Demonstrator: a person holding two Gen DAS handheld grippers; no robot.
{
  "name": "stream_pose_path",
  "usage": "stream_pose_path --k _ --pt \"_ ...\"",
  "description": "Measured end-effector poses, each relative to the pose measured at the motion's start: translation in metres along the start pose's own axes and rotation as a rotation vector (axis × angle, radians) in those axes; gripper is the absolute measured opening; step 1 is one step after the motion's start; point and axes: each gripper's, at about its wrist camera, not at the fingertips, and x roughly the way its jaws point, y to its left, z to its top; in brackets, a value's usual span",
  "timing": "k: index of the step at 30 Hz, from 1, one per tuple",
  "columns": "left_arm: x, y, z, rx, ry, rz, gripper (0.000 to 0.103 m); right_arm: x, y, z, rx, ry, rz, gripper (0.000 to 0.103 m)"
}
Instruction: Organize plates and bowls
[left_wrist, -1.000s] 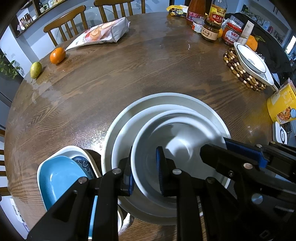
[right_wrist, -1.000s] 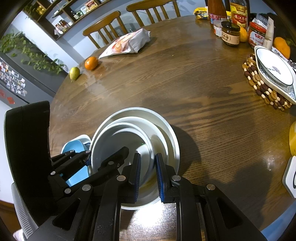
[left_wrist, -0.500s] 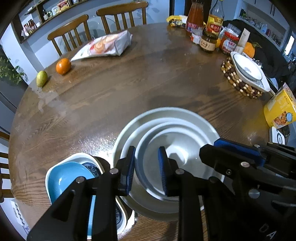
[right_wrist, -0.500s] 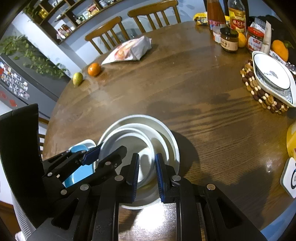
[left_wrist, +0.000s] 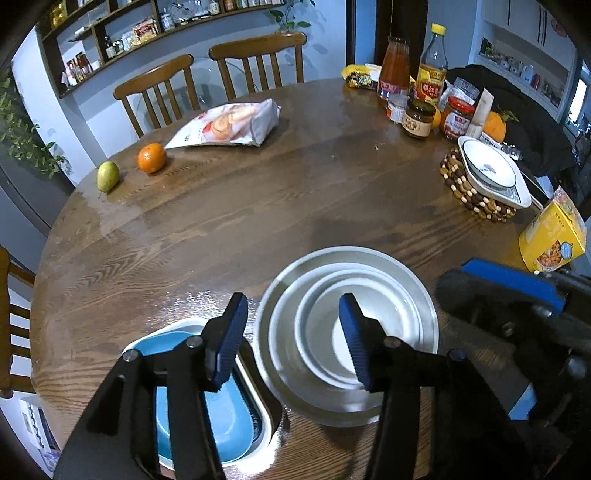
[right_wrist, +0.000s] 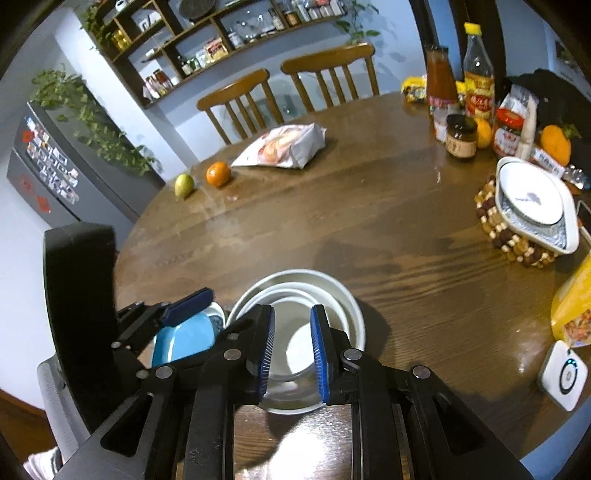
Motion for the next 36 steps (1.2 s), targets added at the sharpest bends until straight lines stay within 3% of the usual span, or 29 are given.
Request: stream_pose_path --k 2,9,19,23,32,36 --pt "-0.004 0.003 -0.001 -0.007 -0.01 0.004 0.057 -0.004 -0.003 0.0 0.01 -0.008 -0.007 0.037" --pt "-0.013 0.013 -0.003 -0.035 -0.027 0.01 0.077 -0.006 -0.024 -0.005 0.062 0.005 -0.022 0.044" --pt "0.008 0.078 -0.003 -0.176 0.101 -0.023 0.075 0.012 -0.056 -0.02 0.169 0.085 -0.027 0.047" --pt "0.017 0.089 -0.004 -0.209 0.164 -0.082 0.07 0.024 -0.062 -0.026 0.198 0.124 -0.004 0.047" --pt "0.035 0.079 -0.001 -0.112 0.261 -0.073 0.065 0.043 -0.07 -0.033 0.247 0.184 0.029 0.047" --pt "0.041 0.079 -0.001 -0.111 0.297 -0.104 0.061 0.049 -0.072 -0.034 0.265 0.204 0.031 0.047"
